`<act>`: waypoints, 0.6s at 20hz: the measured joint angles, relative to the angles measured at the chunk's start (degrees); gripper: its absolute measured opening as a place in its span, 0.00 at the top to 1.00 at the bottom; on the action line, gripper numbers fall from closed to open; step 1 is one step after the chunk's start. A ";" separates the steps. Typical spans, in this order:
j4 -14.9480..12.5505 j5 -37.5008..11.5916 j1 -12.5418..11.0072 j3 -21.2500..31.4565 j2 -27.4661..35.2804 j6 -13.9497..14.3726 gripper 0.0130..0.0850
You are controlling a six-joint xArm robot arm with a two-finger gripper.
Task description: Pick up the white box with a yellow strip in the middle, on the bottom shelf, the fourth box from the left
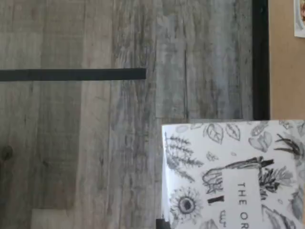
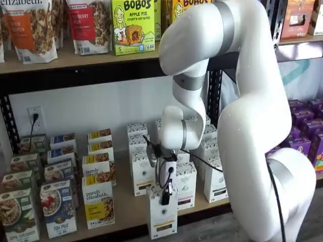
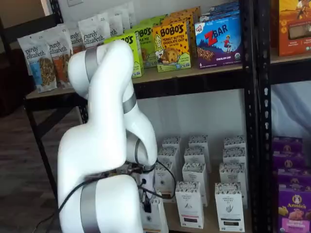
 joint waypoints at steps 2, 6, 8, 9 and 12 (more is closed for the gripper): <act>0.56 -0.73 0.38 1.75 -1.26 -0.23 0.50; 2.93 -1.18 1.26 4.72 -3.96 -1.67 0.50; 3.54 -1.18 1.74 5.91 -5.31 -1.78 0.50; 3.47 -1.09 1.95 6.44 -5.97 -1.47 0.50; 1.96 -0.76 2.58 7.83 -7.72 0.67 0.50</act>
